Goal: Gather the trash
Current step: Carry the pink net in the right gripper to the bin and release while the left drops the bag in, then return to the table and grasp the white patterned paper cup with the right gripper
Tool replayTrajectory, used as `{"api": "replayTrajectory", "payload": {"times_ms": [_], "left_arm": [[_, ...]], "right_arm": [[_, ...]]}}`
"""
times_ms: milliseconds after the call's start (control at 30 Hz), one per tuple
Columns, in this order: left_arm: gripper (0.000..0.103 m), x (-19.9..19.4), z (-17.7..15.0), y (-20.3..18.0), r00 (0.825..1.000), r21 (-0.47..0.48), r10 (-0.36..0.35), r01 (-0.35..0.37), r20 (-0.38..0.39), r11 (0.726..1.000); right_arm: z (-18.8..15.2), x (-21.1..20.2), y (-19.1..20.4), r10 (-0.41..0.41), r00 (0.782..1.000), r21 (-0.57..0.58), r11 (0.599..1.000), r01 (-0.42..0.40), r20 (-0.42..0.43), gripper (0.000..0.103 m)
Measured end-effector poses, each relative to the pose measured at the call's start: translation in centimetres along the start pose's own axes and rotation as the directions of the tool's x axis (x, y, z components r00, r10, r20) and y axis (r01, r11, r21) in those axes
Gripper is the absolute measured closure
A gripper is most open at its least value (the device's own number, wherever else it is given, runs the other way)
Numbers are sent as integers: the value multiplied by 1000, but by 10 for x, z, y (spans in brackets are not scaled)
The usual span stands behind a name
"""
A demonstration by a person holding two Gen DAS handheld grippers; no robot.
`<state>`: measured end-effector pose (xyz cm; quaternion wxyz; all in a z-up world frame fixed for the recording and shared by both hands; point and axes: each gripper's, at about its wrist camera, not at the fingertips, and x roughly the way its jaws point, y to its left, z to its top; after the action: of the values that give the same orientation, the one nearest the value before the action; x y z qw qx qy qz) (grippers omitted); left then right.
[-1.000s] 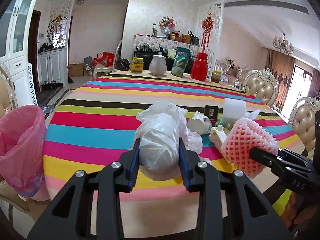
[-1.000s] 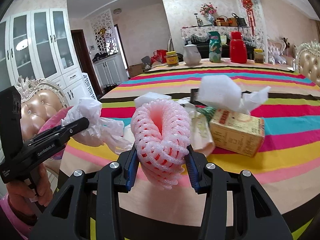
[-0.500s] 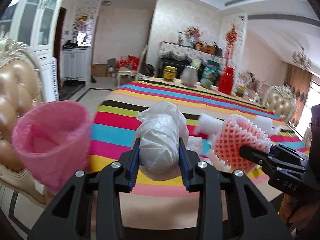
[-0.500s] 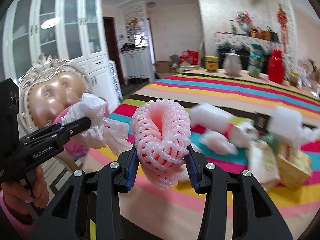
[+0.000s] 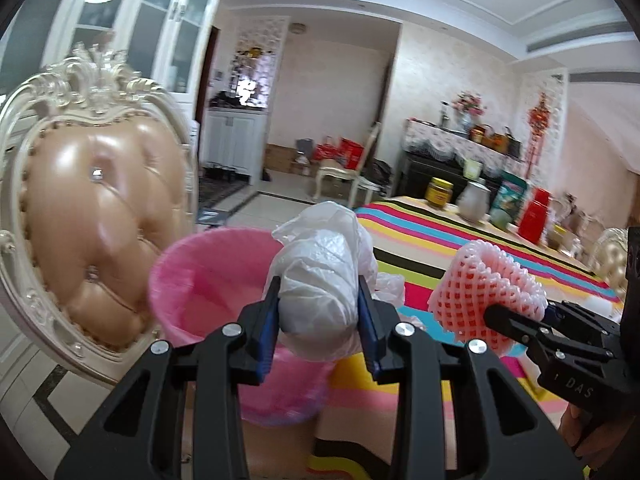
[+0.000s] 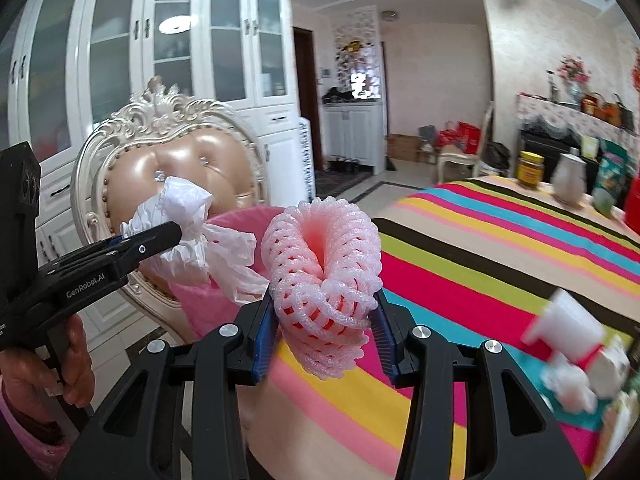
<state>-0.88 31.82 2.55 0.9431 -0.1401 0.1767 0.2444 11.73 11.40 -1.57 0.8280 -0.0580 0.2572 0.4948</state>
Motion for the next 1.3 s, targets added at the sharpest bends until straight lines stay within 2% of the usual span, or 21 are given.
{"api": "replayTrajectory", "payload": {"times_ms": [200,400,567,667,733,767,833,867,900,967,1000,1067,1200,1300], "left_arm": [[69,15,15,40,997,-43,72,-72,-6,996],[68,38,18,60,991,-37,130,-131,-34,991],[67,57,15,76,984,-34,164,-167,-76,985],[63,66,14,79,981,-23,170,-173,-88,985],[41,68,11,80,972,-19,218,-220,-82,975],[27,67,11,81,969,-21,238,-240,-70,971],[20,62,8,82,961,-32,275,-276,-38,961],[12,60,7,82,958,-31,284,-286,-35,958],[5,57,4,81,953,-29,303,-304,-31,952],[5,51,0,79,945,-33,325,-326,-24,945],[5,46,-4,75,945,-36,326,-326,-26,945],[5,39,-11,63,955,-42,294,-295,-36,955],[5,42,-26,26,976,-7,194,-195,-96,981],[5,49,-33,-12,984,48,115,-109,-138,993]], "right_arm": [[21,36,14,60,998,1,998,-60,-7,60],[42,75,28,105,994,9,994,-105,-22,59],[48,102,41,111,993,-13,994,-112,-41,59],[50,116,45,126,990,-18,992,-128,-55,56],[49,127,44,125,989,-20,992,-127,-74,47],[47,130,44,127,989,-18,992,-129,-78,42],[44,132,40,119,990,-9,993,-120,-80,30],[42,129,36,117,990,2,993,-117,-78,26],[40,125,31,121,990,19,993,-120,-70,26],[36,113,21,117,991,46,992,-114,-65,26],[33,103,14,107,993,56,993,-104,-57,26],[29,84,3,86,996,65,994,-83,-38,25],[12,34,-32,5,1000,103,995,-4,-12,19],[-3,0,-63,-67,998,143,987,69,-13,19]]}}
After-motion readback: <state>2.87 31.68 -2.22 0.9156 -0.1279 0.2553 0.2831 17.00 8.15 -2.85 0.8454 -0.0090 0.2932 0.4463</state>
